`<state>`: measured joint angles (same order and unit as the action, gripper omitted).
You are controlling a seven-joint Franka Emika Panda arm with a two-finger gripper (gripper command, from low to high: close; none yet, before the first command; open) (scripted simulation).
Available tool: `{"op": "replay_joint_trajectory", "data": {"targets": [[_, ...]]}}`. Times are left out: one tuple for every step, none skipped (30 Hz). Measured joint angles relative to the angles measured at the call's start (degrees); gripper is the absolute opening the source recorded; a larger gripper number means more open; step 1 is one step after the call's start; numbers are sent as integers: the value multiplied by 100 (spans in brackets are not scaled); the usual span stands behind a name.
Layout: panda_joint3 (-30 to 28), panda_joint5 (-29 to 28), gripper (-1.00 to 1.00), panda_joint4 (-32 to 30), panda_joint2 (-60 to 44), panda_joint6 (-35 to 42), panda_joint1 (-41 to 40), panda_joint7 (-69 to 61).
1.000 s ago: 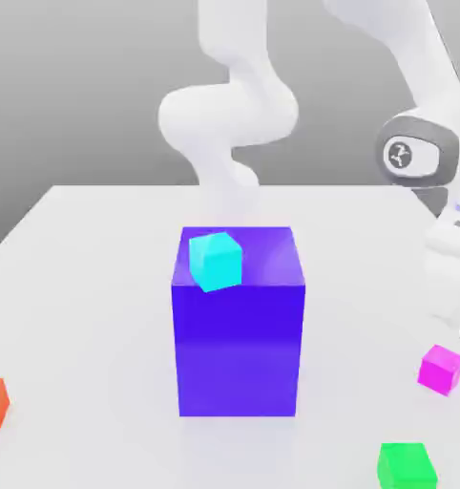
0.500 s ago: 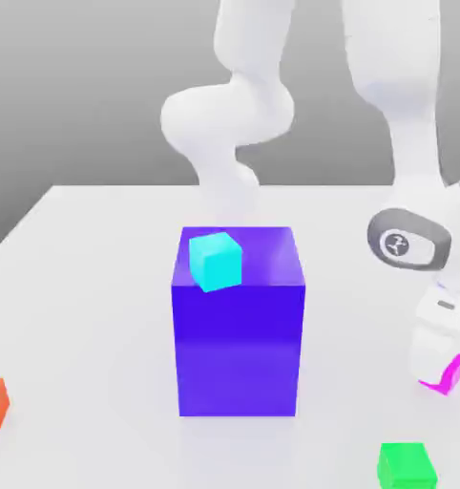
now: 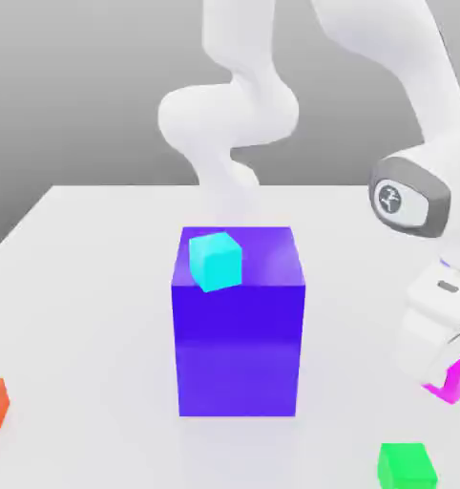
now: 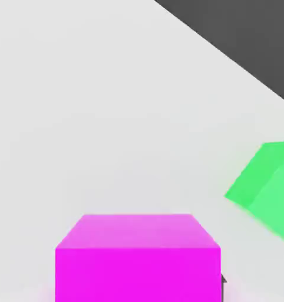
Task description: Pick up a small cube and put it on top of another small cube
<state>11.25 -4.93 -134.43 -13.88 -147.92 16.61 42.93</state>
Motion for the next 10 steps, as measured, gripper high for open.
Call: {"op": "replay_joint_trajectory", "data": {"targets": [[-63, 34, -100, 118, -22, 92, -94, -70], [-129, 72, -100, 240, -37, 194, -192, -144], [-178, 61, -100, 310, -143, 157, -233, -160], [-222, 24, -100, 352, -300, 42, -241, -146], [-266, -26, -100, 379, -482, -112, -228, -117], [-313, -80, -100, 399, -676, -285, -202, -82], [-349, -125, 100, 413, -834, -428, -179, -51], [-349, -125, 100, 413, -834, -428, -179, -51], [-349, -125, 100, 413, -834, -428, -179, -51], [-349, -125, 100, 413, -834, -428, -179, -51]]}}
